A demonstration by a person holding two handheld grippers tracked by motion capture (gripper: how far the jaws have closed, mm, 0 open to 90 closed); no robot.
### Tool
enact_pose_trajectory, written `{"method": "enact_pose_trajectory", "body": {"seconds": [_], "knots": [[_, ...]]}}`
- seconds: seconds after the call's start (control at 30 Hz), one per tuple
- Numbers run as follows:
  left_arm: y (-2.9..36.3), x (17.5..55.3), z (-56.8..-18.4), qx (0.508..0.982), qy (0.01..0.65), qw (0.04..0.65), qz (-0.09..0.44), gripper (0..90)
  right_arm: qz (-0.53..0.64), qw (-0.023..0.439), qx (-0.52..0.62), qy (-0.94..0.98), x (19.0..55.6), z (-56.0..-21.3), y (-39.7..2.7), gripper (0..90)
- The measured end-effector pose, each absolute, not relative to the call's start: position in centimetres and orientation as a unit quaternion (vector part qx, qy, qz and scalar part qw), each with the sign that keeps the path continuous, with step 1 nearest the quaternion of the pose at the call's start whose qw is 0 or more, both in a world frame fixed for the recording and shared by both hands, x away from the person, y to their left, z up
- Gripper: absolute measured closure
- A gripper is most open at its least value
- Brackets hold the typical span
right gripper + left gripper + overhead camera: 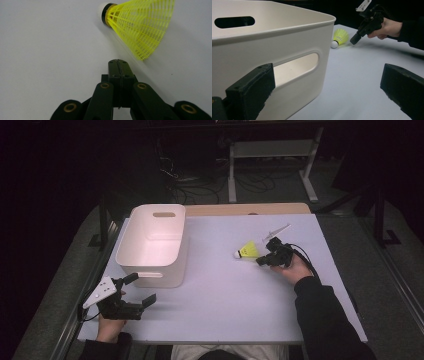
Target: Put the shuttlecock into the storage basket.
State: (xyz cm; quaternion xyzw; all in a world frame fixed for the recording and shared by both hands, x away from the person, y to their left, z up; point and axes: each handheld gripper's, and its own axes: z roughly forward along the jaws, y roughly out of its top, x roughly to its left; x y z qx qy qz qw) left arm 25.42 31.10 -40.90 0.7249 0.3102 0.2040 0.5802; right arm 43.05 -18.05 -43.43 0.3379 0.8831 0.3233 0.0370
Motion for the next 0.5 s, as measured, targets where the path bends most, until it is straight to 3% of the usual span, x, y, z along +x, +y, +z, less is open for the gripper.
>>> {"method": "enact_pose_trajectory", "body": {"seconds": [0.5], "knots": [[31.1,25.4,-40.9,0.726,0.309,0.580,0.203,0.0,0.312,0.042,0.340,0.886,44.3,-43.0,-17.6,88.7]]}}
